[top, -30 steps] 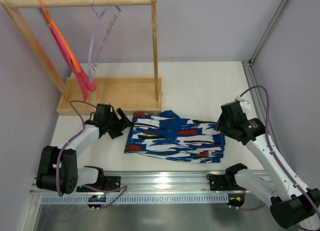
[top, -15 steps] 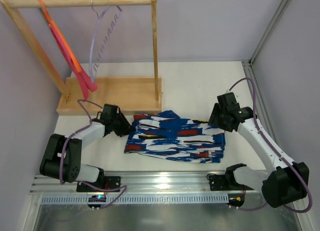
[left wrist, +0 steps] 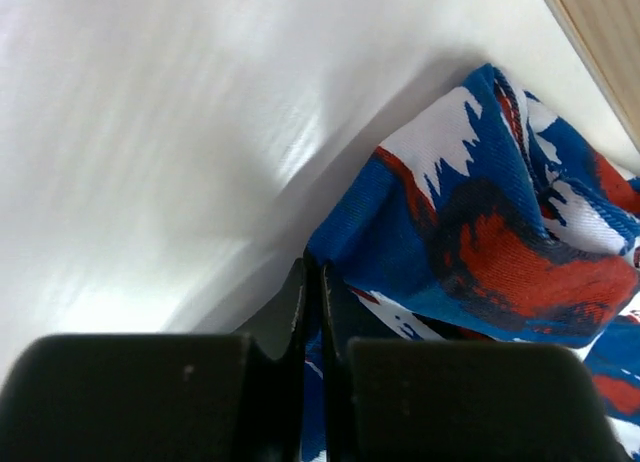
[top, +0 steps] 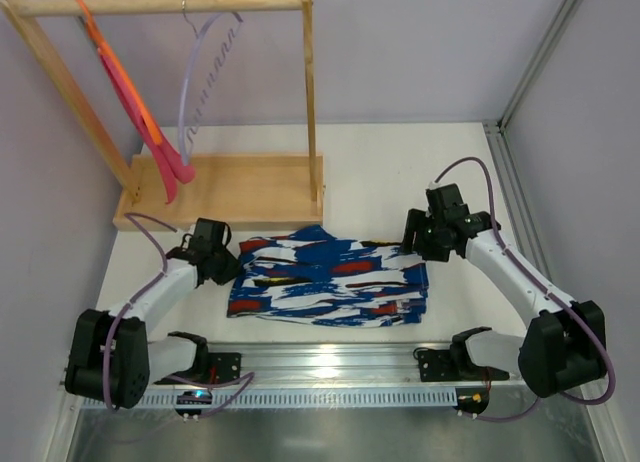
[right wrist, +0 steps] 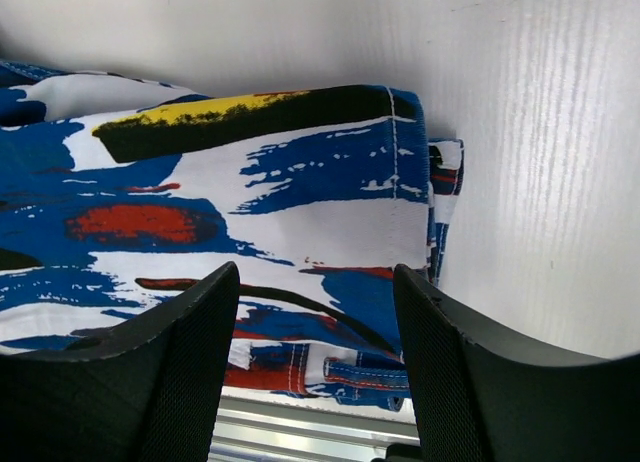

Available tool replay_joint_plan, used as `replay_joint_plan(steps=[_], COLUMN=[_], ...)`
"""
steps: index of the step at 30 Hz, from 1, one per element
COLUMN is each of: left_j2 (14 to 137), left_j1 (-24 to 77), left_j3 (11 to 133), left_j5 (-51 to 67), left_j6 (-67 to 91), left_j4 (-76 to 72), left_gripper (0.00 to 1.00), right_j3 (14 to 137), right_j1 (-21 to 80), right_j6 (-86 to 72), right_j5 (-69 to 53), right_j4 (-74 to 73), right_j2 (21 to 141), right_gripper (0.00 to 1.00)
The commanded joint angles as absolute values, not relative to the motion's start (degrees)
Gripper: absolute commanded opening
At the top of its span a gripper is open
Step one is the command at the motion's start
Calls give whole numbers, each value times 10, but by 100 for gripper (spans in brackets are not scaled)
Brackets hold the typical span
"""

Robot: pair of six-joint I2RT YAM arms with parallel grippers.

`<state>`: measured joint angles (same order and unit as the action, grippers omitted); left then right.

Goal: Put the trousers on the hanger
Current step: Fold the trousers

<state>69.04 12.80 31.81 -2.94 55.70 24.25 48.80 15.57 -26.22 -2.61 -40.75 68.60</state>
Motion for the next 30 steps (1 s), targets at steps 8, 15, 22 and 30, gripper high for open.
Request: replay_joint_plan(steps=[8, 15, 22, 30], left_j2=[606, 523, 648, 644], left_j1=[115, 119, 119, 119], left_j3=[402, 377, 365, 350], left_j5=[-113, 105, 164, 125], left_j6=[501, 512, 518, 510], left_j4=[365, 209, 165, 178], left_gripper=[66, 65, 65, 68], right_j3=[457, 440, 416, 376], right_j1=[159, 159, 158, 159], right_j6=[-283, -324, -336, -352], right_j5=[-41, 8, -4, -4], right_j4=[-419, -469, -460, -441], right_j2=[628, 623, 631, 625], right_gripper=[66, 66, 61, 52])
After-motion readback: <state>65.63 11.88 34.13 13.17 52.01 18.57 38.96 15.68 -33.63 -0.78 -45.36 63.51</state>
